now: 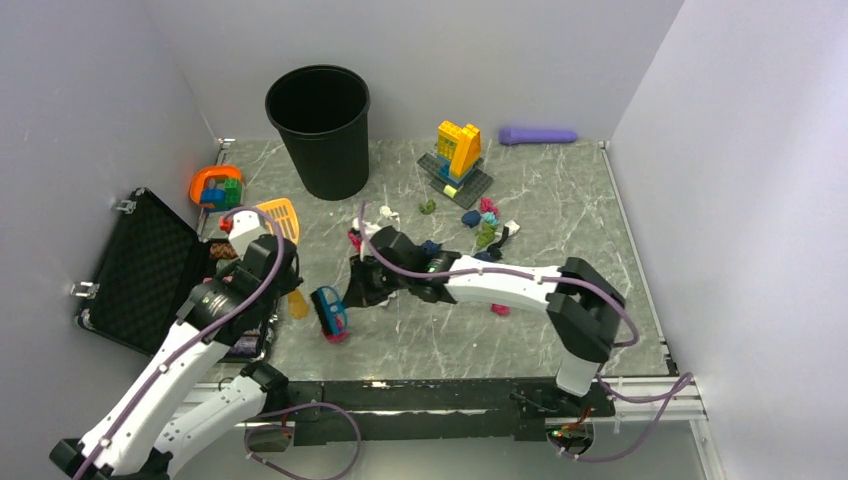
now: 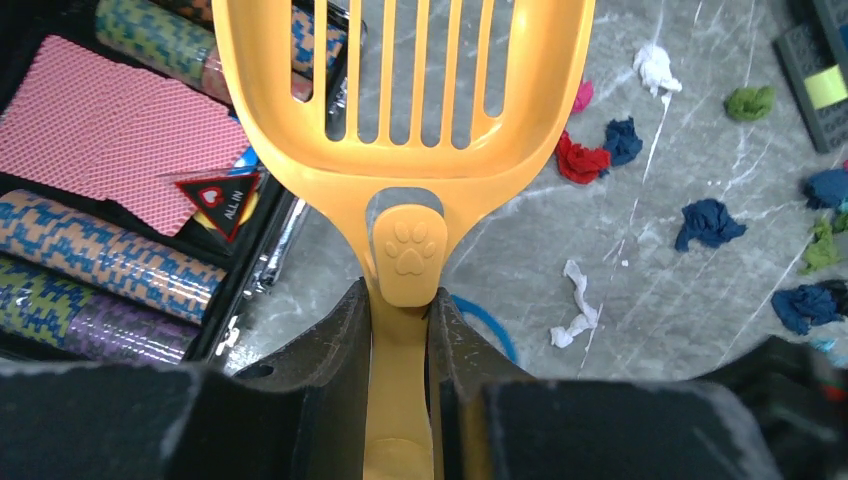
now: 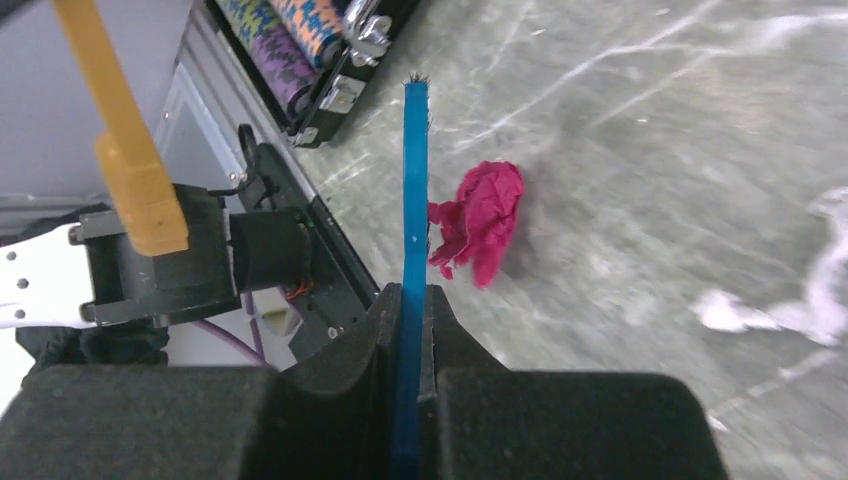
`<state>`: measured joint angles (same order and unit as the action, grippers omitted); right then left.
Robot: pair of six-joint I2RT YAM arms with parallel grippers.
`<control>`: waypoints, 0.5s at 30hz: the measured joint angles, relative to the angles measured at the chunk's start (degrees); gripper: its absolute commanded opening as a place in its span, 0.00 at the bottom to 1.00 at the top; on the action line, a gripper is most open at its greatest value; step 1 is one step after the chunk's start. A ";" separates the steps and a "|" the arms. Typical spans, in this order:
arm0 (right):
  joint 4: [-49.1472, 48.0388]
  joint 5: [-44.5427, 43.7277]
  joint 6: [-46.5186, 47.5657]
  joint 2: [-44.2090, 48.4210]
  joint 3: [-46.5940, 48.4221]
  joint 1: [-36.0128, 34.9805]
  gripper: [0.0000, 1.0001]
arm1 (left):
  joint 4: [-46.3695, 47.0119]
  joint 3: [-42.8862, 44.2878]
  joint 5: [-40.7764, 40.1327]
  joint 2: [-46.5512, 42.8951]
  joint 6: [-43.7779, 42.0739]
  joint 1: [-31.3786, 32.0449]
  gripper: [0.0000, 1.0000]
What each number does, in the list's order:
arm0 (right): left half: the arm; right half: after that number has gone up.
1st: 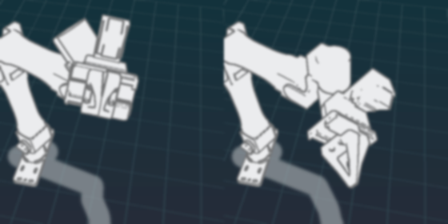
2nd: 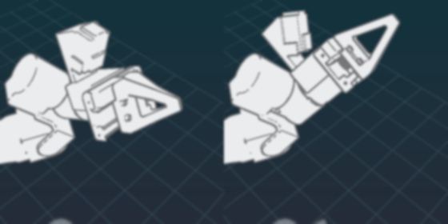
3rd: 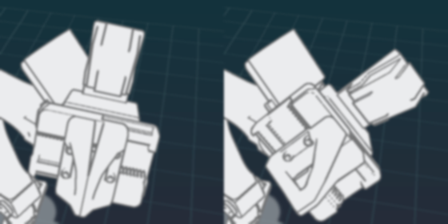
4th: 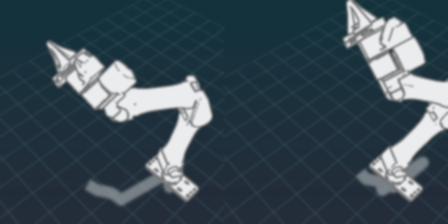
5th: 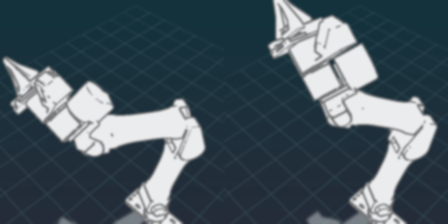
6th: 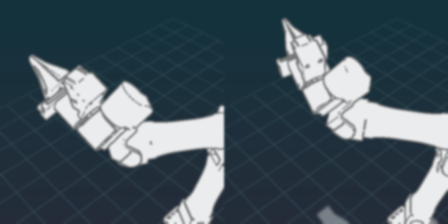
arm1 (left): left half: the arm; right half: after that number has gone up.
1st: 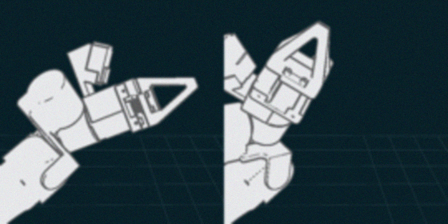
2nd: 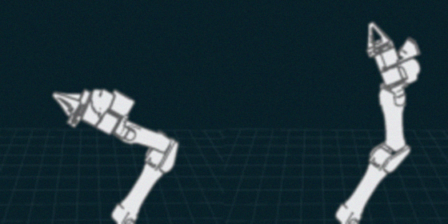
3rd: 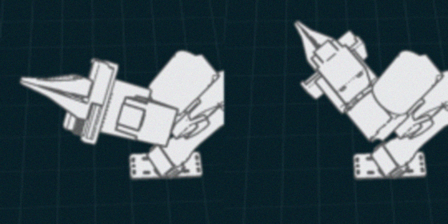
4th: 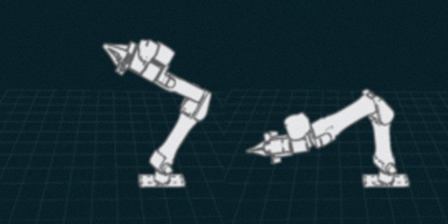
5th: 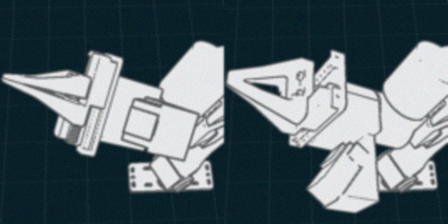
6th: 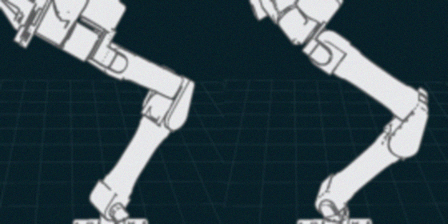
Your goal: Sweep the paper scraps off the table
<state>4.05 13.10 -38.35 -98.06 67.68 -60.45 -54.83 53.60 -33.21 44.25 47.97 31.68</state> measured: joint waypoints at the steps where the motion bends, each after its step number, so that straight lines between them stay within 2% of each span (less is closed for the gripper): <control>1: -0.26 0.61 -0.11 -1.95 1.70 -0.81 0.00 | -0.72 0.00 -0.57 -0.98 0.26 0.00 0.02; 7: 3.10 -0.31 -1.11 -8.04 5.05 -2.47 0.00 | -2.86 -0.39 -2.99 -5.20 1.29 0.00 0.02; 11: 8.83 -5.88 -2.21 -8.11 5.14 -1.92 0.00 | -3.34 -0.90 -3.10 -4.57 1.25 -0.02 0.01; 15: 14.99 -13.25 -2.64 -4.33 4.68 -0.61 0.00 | -3.06 -0.94 -2.67 -3.43 0.90 -0.02 0.00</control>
<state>19.05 -0.14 -40.99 -102.39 72.36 -61.06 -57.89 52.66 -35.88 40.82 48.86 31.66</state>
